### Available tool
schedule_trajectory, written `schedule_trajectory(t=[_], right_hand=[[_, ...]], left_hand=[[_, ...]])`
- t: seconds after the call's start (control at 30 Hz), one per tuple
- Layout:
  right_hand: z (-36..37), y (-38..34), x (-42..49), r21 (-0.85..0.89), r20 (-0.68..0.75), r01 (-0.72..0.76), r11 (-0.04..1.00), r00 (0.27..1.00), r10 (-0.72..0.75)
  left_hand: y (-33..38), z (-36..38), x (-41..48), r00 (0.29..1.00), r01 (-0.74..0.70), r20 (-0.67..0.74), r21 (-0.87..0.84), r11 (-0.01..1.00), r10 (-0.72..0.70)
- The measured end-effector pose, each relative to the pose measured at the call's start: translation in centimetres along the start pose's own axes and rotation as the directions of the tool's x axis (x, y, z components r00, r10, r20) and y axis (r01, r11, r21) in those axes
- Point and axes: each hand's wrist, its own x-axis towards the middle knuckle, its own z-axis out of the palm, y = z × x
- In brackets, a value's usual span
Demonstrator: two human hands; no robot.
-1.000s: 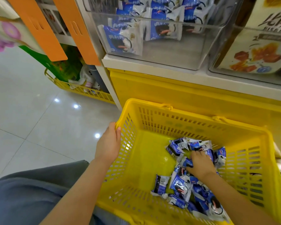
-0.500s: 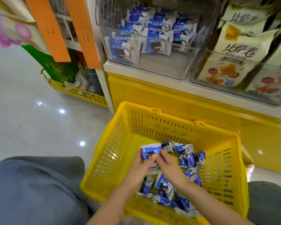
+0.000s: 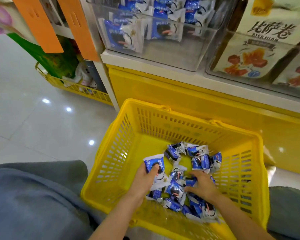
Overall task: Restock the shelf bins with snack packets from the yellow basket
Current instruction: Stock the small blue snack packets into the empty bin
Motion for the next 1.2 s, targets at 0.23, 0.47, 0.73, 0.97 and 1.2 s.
schedule_trajectory(t=[0.23, 0.47, 0.73, 0.97, 1.2], right_hand=[[0.4, -0.4, 1.2, -0.212, -0.028, 0.04, 0.977, 0.998, -0.047], [-3.0, -3.3, -0.8, 0.183, -0.164, 0.009, 0.983, 0.986, 0.021], [-6.4, -10.5, -6.1, 0.605, -0.248, 0.202, 0.77, 0.967, -0.059], [-7.9, -14.3, -12.0, -0.15, -0.43, 0.573, 0.806, 0.696, -0.575], [-11.5, -17.3, -14.1, -0.088, -0.585, 0.628, 0.773, 0.595, -0.551]], left_hand=[[-0.6, 0.5, 0.9, 0.998, 0.049, -0.028, 0.023, 0.999, -0.048], [-0.8, 0.9, 0.8, 0.997, 0.08, -0.024, 0.059, 0.995, -0.079], [2.8, 1.7, -1.2, 0.994, 0.087, 0.08, -0.175, 0.981, -0.073], [6.9, -0.2, -4.0, 0.944, 0.018, 0.289, -0.534, 0.845, 0.163], [10.2, -1.7, -5.9, 0.888, -0.247, 0.247, -0.454, 0.856, 0.387]])
